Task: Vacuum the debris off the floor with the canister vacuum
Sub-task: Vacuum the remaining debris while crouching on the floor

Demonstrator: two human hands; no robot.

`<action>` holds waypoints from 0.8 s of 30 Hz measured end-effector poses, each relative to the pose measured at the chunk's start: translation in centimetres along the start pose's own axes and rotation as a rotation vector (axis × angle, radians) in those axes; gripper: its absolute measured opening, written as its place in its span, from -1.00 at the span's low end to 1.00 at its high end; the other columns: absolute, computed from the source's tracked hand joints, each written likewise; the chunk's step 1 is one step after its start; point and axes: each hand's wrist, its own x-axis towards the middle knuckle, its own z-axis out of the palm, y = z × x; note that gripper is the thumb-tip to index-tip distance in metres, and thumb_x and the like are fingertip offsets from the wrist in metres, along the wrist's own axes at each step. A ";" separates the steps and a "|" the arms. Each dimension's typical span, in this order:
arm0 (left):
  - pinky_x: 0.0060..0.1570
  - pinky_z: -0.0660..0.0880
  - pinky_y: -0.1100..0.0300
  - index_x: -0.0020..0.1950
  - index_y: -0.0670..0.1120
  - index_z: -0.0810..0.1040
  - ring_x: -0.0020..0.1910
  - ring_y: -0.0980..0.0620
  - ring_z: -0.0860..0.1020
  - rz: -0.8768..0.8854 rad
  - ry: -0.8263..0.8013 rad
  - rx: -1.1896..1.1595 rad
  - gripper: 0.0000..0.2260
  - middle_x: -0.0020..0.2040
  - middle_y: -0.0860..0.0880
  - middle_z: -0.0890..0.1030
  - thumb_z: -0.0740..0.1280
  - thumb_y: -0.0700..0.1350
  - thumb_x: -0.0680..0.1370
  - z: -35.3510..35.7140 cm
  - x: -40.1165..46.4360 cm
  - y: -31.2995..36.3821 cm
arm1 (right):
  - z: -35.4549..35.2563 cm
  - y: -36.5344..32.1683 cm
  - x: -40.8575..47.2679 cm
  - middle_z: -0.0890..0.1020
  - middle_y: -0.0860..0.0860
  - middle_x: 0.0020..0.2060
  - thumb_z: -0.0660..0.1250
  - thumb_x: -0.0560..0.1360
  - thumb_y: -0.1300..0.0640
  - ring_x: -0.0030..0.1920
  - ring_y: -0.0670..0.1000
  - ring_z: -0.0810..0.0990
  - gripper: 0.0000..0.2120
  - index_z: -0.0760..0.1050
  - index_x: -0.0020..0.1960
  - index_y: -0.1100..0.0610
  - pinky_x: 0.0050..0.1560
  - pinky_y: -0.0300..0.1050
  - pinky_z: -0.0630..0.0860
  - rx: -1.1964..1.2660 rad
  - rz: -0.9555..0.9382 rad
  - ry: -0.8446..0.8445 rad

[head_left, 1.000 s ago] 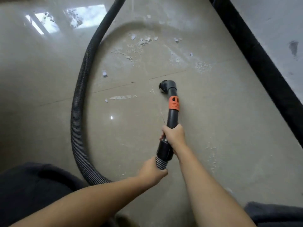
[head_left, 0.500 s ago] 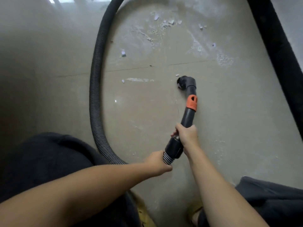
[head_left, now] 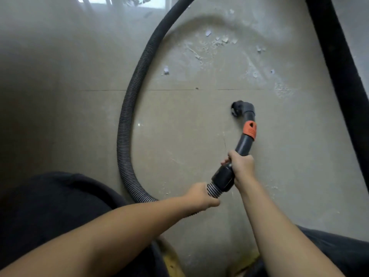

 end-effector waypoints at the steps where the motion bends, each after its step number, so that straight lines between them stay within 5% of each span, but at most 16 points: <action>1: -0.38 0.37 0.23 -0.33 -0.04 0.36 -0.42 0.05 0.42 0.023 0.023 0.059 -0.80 -0.41 0.01 0.44 0.38 -0.16 0.37 -0.1 0.3 0.6 | -0.7 -0.2 0.6 0.53 0.02 -0.63 0.27 0.43 0.33 -0.62 -0.09 0.52 -0.93 0.42 -0.09 0.28 -0.47 -0.22 0.49 0.048 0.033 0.062; 4: -0.28 0.40 0.16 -0.34 -0.04 0.37 -0.33 -0.05 0.49 0.014 0.129 0.124 -0.82 -0.37 0.00 0.49 0.33 -0.01 0.22 -1.0 0.7 0.8 | 1.2 -1.3 0.9 0.53 0.07 -0.60 0.26 0.43 0.34 -0.63 -0.07 0.51 -0.96 0.41 -0.14 0.27 -0.50 -0.24 0.49 0.058 0.016 0.030; 7: -0.29 0.39 0.17 -0.32 -0.02 0.39 -0.33 -0.08 0.50 -0.037 0.254 0.052 -0.85 -0.35 -0.03 0.52 0.29 -0.01 0.21 -3.2 0.2 -0.6 | 6.6 -2.7 -0.8 0.45 0.12 -0.49 0.25 0.43 0.38 -0.65 -0.07 0.45 -0.89 0.35 -0.17 0.23 -0.56 -0.25 0.45 -0.079 -0.080 -0.221; 11: -0.31 0.42 0.14 -0.31 -0.01 0.38 -0.34 -0.10 0.49 -0.055 0.368 -0.079 -0.89 -0.33 -0.09 0.53 0.28 -0.04 0.26 -5.4 0.2 -0.4 | 11.6 -5.2 -1.8 0.50 0.12 -0.44 0.27 0.41 0.32 -0.50 0.06 0.52 -0.89 0.36 -0.15 0.17 -0.32 -0.06 0.57 -0.351 -0.187 -0.481; 18: -0.22 0.57 -0.03 -0.30 -0.04 0.42 -0.35 -0.09 0.53 -0.026 0.345 0.043 -0.86 -0.35 -0.05 0.56 0.30 -0.02 0.23 -9.2 2.4 0.6 | 12.4 -5.5 1.8 0.50 0.09 -0.48 0.29 0.38 0.31 -0.61 -0.02 0.49 -0.84 0.41 -0.05 0.25 -0.44 -0.13 0.53 -0.121 -0.131 -0.179; 22: -0.31 0.42 0.14 -0.32 0.00 0.38 -0.30 -0.09 0.51 -0.039 0.362 0.118 -0.86 -0.36 0.00 0.50 0.32 -0.01 0.27 -8.3 2.6 1.1 | 12.4 -6.1 1.7 0.48 0.11 -0.48 0.27 0.40 0.34 -0.60 -0.01 0.49 -0.86 0.36 -0.07 0.23 -0.53 -0.22 0.47 -0.196 -0.155 -0.424; 24: -0.28 0.52 0.01 -0.31 -0.01 0.40 -0.27 -0.16 0.57 -0.064 0.380 -0.005 -0.83 -0.34 -0.05 0.54 0.30 0.03 0.23 -7.3 2.5 1.6 | 12.9 -6.9 1.1 0.50 0.12 -0.46 0.28 0.40 0.33 -0.58 0.01 0.50 -0.85 0.33 -0.12 0.17 -0.51 -0.22 0.48 -0.348 -0.231 -0.564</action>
